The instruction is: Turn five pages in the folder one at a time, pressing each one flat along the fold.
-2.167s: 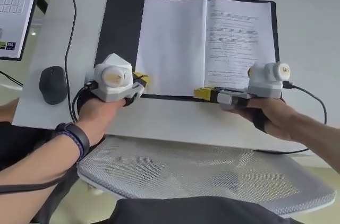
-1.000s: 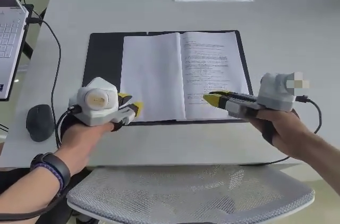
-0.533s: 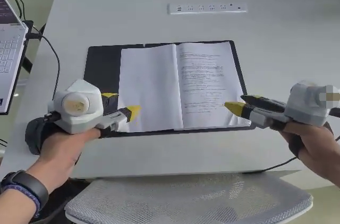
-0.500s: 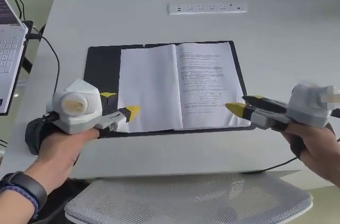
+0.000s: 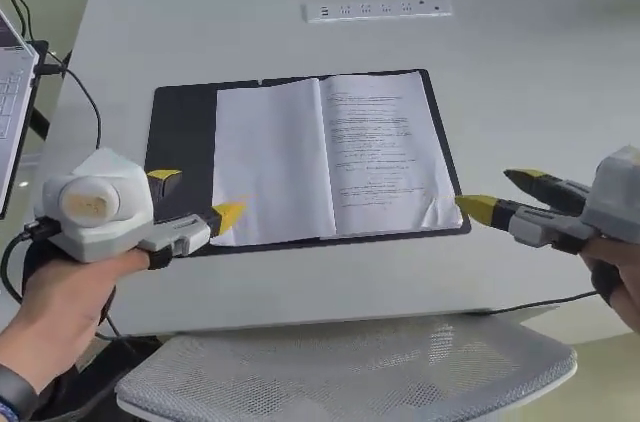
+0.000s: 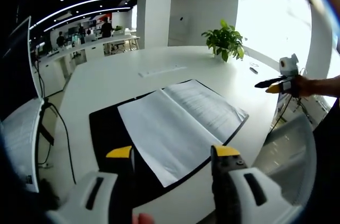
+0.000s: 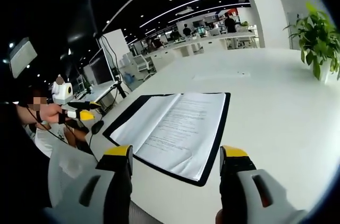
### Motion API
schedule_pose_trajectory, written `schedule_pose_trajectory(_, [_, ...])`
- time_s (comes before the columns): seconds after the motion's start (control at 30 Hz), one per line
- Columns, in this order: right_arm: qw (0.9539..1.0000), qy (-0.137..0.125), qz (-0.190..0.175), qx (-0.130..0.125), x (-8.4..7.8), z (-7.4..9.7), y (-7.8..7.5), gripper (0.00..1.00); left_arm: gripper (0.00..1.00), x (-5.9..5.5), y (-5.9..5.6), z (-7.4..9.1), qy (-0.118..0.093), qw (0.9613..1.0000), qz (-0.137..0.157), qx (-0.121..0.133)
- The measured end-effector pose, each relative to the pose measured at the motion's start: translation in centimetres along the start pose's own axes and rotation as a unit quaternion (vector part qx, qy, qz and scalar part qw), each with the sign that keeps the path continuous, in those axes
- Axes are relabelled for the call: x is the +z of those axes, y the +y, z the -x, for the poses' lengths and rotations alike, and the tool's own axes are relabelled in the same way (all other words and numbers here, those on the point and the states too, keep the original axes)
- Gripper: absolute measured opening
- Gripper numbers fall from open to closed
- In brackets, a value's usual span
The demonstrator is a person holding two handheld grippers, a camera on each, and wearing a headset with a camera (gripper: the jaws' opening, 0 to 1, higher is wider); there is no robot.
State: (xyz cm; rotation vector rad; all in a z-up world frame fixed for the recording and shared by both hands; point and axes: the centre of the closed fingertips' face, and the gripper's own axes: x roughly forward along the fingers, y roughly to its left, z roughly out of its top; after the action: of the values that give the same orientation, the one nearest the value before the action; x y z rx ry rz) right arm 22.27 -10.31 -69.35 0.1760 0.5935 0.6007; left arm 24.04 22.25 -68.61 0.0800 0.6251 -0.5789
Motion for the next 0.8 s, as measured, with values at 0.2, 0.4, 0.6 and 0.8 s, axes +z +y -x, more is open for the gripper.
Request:
schedule_pose_trajectory(0.2, [0.9998, 0.018, 0.006, -0.008, -1.6, 0.6, 0.2, 0.72, 0.62, -0.7, 0.3, 0.9, 0.003, 0.9999, 0.013, 0.01])
schedule_pose_trajectory(0.4, [0.9997, 0.02, 0.002, -0.014, -2.1, 1.0, 0.2, 0.75, 0.67, -1.5, 0.1, 1.5, 0.006, 0.9996, 0.023, 0.012])
schedule_pose_trajectory(0.6, [0.9997, 0.015, -0.002, -0.018, -2.1, 1.2, -0.1, 0.75, 0.68, -1.7, 0.0, 1.6, 0.009, 0.9995, 0.025, 0.016])
schedule_pose_trajectory(0.8, [0.9998, 0.008, -0.008, -0.018, -1.9, 1.3, -0.2, 0.74, 0.67, -0.8, -1.1, 0.7, 0.007, 0.9998, 0.018, 0.005])
